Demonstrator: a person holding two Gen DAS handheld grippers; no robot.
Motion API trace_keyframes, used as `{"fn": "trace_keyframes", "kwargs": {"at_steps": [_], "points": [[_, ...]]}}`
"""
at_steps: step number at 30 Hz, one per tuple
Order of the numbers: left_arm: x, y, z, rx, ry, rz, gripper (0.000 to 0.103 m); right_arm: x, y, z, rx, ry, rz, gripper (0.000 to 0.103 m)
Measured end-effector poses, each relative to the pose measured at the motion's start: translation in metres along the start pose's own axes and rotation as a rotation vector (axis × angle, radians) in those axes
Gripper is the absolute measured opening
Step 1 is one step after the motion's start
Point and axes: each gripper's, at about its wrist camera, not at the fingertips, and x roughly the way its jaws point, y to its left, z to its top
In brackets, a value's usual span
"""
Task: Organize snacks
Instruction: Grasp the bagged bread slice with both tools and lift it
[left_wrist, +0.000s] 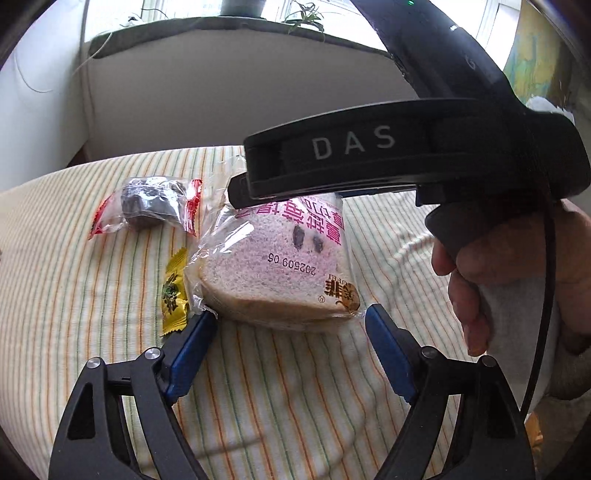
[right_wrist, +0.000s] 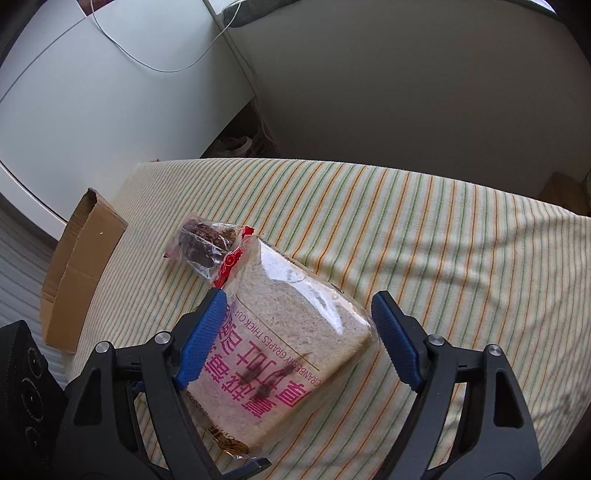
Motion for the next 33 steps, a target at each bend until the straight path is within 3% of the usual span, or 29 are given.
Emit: {"fn": "trace_keyframes", "kwargs": {"at_steps": [4, 8, 11, 16, 25, 30, 33], "points": [[-0.006, -0.001, -0.007, 0.010, 0.000, -0.007, 0.082, -0.005, -0.006, -0.008, -0.003, 0.003, -0.004, 0.084], [0.001, -0.005, -0.006, 0.025, 0.009, -0.006, 0.082, 0.001, -0.021, -0.012, 0.049, -0.001, 0.092, 0.098], [0.004, -0.009, -0.006, 0.035, 0.013, -0.008, 0.082, 0.001, -0.015, -0.012, 0.037, -0.001, 0.050, 0.092], [0.007, -0.001, 0.001, 0.024, 0.008, -0.021, 0.082, -0.008, -0.014, -0.015, 0.053, -0.014, 0.054, 0.084], [-0.009, 0.015, -0.001, 0.000, -0.035, -0.046, 0.081, -0.032, -0.016, -0.024, 0.067, -0.052, 0.048, 0.083], [-0.029, 0.017, -0.004, 0.017, -0.071, -0.051, 0.081, -0.071, 0.006, -0.021, 0.036, -0.118, 0.025, 0.083], [-0.060, 0.016, -0.002, 0.030, -0.122, -0.054, 0.081, -0.105, 0.029, -0.014, -0.002, -0.165, 0.005, 0.083]]}}
